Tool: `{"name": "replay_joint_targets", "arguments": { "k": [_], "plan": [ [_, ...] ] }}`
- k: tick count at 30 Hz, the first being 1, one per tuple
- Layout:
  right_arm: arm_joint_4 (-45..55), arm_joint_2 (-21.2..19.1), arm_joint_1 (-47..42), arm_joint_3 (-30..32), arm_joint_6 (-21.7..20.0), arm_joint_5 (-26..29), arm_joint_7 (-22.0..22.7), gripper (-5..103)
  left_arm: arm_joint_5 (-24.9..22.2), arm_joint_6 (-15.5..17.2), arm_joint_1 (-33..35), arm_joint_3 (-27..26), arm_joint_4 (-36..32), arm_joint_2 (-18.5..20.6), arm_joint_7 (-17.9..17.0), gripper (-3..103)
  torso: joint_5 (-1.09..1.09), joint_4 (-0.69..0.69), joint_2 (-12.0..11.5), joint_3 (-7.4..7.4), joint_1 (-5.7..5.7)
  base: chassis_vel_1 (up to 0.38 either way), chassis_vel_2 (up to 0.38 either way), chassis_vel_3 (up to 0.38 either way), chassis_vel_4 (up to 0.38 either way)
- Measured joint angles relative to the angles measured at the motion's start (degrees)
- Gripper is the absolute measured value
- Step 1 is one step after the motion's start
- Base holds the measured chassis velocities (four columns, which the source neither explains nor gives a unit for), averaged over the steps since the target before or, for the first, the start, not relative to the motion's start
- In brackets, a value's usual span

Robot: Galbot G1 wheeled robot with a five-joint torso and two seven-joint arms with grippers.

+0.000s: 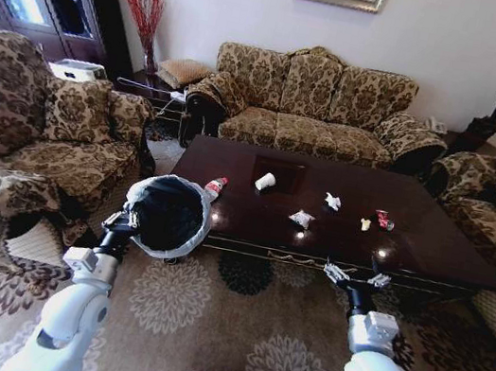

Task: Move to the front of the table and place the trash on the table into the trash bin.

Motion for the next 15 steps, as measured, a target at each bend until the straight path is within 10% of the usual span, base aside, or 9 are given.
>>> {"name": "replay_joint_targets", "arguments": {
  "k": [15],
  "plan": [
    [0.7,0.5,-0.6,-0.6,0.2,-0.1,0.2,100,-0.1,-0.1,1.0,-0.1,-0.3,-0.9,0.7,3,-0.04,0.01,0.0,-0.01,0.0,0.176,0.17,-0.184,-0.178]
  ]
}}
